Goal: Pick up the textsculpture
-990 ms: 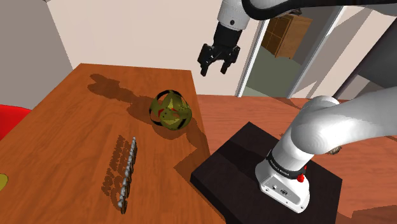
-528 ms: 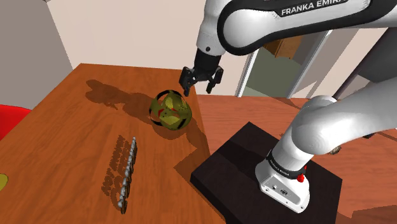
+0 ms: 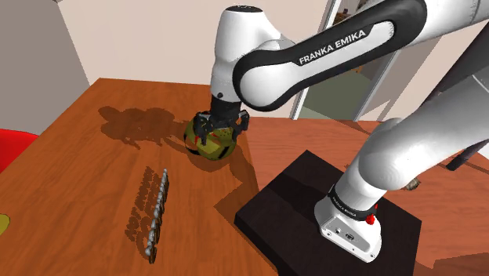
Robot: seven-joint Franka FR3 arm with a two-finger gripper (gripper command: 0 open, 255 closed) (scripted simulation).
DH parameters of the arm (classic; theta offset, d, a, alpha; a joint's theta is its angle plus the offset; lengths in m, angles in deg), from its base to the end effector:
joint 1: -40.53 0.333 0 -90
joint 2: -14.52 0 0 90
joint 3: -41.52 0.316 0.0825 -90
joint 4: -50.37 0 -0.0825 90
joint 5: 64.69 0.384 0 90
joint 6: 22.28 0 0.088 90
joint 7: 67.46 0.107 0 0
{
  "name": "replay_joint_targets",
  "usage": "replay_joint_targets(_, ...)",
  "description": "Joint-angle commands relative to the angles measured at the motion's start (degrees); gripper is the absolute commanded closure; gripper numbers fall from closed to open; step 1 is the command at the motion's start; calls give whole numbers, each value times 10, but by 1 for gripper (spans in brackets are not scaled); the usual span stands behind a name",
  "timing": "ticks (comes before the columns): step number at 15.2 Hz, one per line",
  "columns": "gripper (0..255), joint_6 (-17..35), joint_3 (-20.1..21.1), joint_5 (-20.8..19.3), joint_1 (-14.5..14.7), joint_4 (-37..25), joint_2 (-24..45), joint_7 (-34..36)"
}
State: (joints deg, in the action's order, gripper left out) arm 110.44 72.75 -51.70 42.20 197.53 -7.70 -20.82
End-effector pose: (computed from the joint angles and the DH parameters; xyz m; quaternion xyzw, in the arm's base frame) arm 0.3560 0.2313 0.3869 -0.9777 0.2038 -0.0455 0.0212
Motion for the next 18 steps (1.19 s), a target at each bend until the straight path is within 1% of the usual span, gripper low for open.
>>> replay_joint_targets(1, 0, 31, 31, -12, -8, -9, 42, 46)
replay_joint_targets(3, 0, 60, 62, -38, -22, -25, 91, 97)
replay_joint_targets(5, 0, 85, 91, -79, -37, -44, 145, 157)
replay_joint_targets(7, 0, 106, 113, -139, -48, -67, 204, 228)
replay_joint_targets(9, 0, 120, 119, -211, -45, -95, 267, 306)
replay_joint_targets(11, 0, 126, 106, -280, -24, -127, 328, 380)
replay_joint_targets(13, 0, 127, 80, -334, 11, -163, 384, 440)
replay_joint_targets(15, 0, 127, 52, -372, 47, -201, 435, 487)
replay_joint_targets(18, 0, 123, 16, -411, 98, -263, 505, 542)
